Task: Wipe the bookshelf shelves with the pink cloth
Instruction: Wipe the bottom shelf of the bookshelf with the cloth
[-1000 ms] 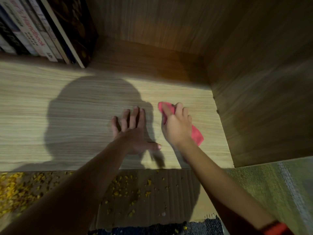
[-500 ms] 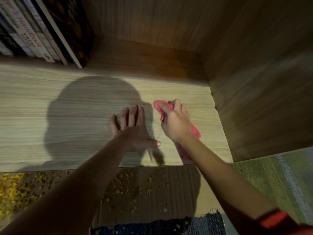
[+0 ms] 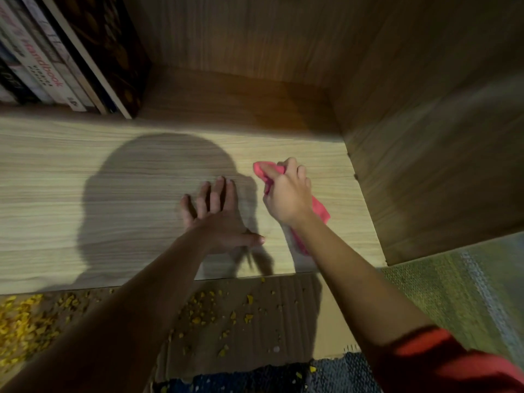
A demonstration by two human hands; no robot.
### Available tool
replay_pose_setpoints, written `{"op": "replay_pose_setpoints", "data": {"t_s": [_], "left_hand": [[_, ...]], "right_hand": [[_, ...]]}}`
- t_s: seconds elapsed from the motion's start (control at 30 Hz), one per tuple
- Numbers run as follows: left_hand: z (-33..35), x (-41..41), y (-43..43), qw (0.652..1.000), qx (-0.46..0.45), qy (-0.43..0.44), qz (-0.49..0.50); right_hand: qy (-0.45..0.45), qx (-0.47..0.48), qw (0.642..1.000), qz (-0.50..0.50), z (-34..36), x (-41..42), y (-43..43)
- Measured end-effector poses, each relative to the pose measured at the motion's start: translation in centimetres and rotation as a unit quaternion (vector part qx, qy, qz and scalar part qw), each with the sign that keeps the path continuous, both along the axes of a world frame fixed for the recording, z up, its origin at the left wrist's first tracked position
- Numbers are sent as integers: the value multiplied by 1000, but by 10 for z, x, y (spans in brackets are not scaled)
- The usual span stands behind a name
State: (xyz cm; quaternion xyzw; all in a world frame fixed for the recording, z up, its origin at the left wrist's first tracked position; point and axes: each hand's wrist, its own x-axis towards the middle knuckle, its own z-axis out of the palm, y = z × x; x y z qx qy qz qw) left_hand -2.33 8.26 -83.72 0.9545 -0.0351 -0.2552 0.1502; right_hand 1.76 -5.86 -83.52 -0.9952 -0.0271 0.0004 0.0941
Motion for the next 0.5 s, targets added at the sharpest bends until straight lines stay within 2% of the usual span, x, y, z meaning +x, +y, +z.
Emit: {"op": "replay_pose_setpoints", "data": {"t_s": [0.07, 0.13, 0.2, 0.27, 0.4, 0.5], "left_hand": [[1, -1, 2, 1000, -9, 9, -1], [1, -1, 4, 999, -34, 17, 2], [3, 1, 8, 997, -76, 3, 7], [2, 3, 14, 993, -119, -15, 21], [-2, 2, 13, 985, -164, -24, 51], [3, 6, -9, 964, -233, -51, 120]], "right_hand": [[5, 3, 998, -65, 1, -2, 13], [-4, 6, 999, -51, -4, -14, 28], [-9, 65, 998, -6, -1, -26, 20], [0, 106, 994, -20, 5, -29, -8], [-43, 53, 989, -131, 1, -50, -71], [-57, 64, 982, -166, -4, -51, -80]]}}
